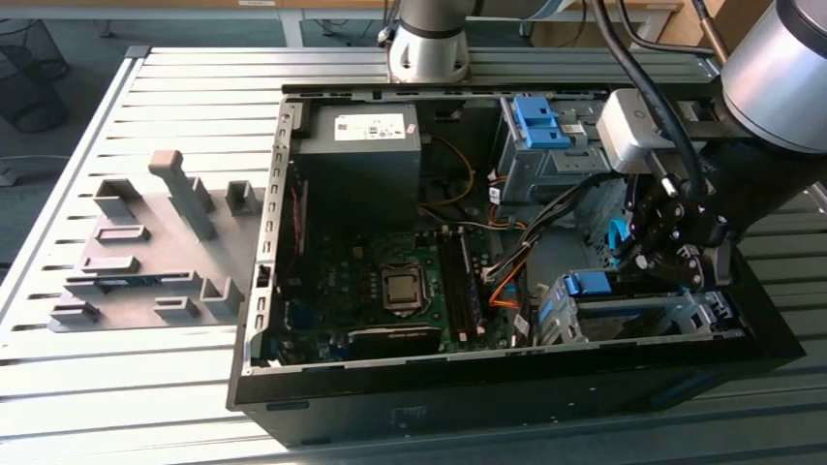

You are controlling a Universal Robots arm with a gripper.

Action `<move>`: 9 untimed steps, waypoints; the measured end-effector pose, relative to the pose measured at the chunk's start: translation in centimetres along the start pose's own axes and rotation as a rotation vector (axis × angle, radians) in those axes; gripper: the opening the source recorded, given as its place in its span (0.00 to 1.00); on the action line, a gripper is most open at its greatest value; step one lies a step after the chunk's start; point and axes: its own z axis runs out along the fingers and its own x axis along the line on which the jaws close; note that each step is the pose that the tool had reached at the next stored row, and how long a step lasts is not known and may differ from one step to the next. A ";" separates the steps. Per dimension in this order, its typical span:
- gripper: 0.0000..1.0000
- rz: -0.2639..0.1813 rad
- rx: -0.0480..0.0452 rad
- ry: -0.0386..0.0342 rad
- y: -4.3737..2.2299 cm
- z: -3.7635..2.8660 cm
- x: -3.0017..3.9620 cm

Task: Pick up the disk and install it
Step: 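Insert the second disk wire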

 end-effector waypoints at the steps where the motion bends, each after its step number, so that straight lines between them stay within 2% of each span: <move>1: 0.16 0.000 -0.0002 -0.0042 0.00 0.03 0.07; 3: 0.16 0.000 -0.0005 -0.0097 -0.01 0.12 0.24; 9: 0.16 0.000 -0.0008 -0.0162 -0.04 0.54 0.51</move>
